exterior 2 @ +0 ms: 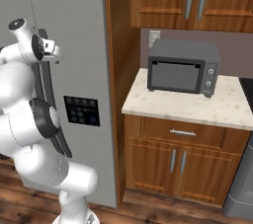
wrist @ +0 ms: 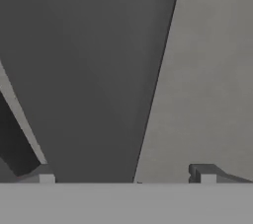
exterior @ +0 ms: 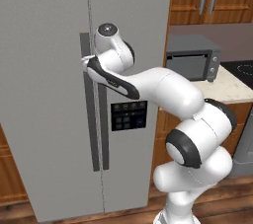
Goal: Take the bottled waters from the counter and place them in the freezer to freeze. Close the freezer door after placing the bottles.
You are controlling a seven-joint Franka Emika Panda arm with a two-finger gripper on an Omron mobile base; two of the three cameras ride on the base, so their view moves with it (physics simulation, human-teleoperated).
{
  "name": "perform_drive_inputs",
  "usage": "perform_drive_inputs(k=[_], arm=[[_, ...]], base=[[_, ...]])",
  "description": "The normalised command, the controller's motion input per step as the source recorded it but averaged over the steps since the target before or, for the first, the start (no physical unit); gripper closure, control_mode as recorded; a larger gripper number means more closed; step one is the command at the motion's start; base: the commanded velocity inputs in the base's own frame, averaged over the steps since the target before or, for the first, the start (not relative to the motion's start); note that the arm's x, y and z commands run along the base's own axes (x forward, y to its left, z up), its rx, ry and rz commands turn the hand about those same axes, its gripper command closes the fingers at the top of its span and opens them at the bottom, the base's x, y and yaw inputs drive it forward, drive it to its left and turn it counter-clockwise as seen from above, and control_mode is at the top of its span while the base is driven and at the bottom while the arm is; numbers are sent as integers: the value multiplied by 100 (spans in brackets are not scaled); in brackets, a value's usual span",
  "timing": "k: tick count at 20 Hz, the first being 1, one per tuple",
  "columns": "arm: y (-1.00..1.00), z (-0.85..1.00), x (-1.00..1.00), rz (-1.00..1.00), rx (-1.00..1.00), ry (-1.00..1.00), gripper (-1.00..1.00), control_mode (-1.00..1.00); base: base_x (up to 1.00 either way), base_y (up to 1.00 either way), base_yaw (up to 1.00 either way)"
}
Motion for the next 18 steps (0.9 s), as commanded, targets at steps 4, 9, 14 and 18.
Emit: perform_drive_inputs(k=[4, 9, 14, 18], arm=[[0, 0, 53, -4, 0, 0, -100, -100], [0, 0, 31, -2, 0, -2, -100, -100], [0, 0, 3, -1, 0, -9, -100, -100], [-4, -4, 0, -1, -1, -16, -100, -100]], base=[[0, 0, 0], [0, 0, 0], [0, 0, 0], [0, 0, 0]])
